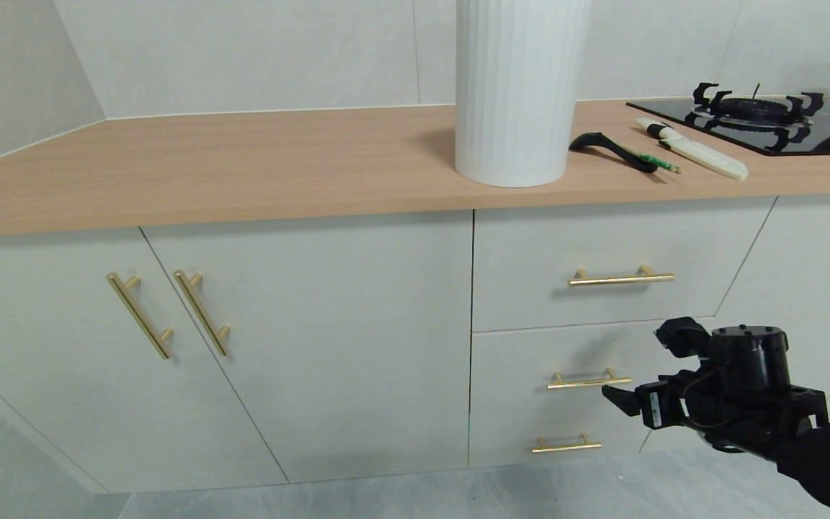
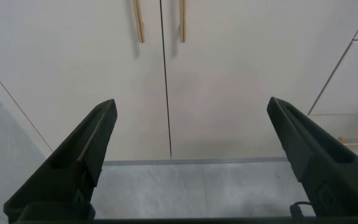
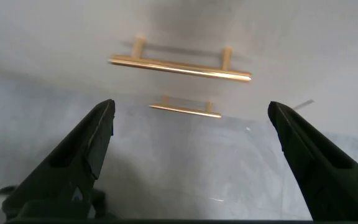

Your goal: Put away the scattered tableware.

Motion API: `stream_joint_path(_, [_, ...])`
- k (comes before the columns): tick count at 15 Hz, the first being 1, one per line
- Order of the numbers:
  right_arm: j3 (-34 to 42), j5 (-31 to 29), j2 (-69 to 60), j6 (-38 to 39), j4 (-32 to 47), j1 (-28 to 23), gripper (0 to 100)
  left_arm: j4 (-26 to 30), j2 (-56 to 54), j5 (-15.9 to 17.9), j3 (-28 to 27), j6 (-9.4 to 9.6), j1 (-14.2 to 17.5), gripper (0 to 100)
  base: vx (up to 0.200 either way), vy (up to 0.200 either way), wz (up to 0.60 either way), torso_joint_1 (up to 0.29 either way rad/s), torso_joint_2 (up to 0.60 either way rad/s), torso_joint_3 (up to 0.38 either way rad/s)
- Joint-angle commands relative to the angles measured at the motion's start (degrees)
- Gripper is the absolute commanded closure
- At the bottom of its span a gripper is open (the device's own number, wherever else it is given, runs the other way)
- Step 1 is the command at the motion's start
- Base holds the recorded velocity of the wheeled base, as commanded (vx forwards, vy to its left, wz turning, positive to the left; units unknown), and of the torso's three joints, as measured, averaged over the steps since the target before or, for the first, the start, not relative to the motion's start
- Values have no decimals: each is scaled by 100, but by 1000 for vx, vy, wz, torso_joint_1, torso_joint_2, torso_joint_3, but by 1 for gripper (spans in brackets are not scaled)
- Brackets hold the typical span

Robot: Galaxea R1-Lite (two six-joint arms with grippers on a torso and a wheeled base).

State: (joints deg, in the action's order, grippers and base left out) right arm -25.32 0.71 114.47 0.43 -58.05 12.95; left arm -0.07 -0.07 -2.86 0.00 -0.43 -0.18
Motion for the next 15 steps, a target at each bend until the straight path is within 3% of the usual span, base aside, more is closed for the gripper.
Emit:
stream_joint_path(1, [-8,-141,576,-8,-294,6,0,-1,7,-4,0,-1,1,0,0,0,0,0,0,0])
stream_joint_path(4, [-52,-246,1139,10,-1235,15,0,-1,7,-4,0,-1,1,0,0,0,0,0,0,0])
stream_joint_path(6, [-360,-704,1578,89,-1630,138,0,-1,7,-4,0,-10,1,0,0,0,0,0,0,0])
stream_joint_path(15, [-922,-1081,2273,414,-2105,217,0,-1,7,-4,0,-10,1,0,0,0,0,0,0,0])
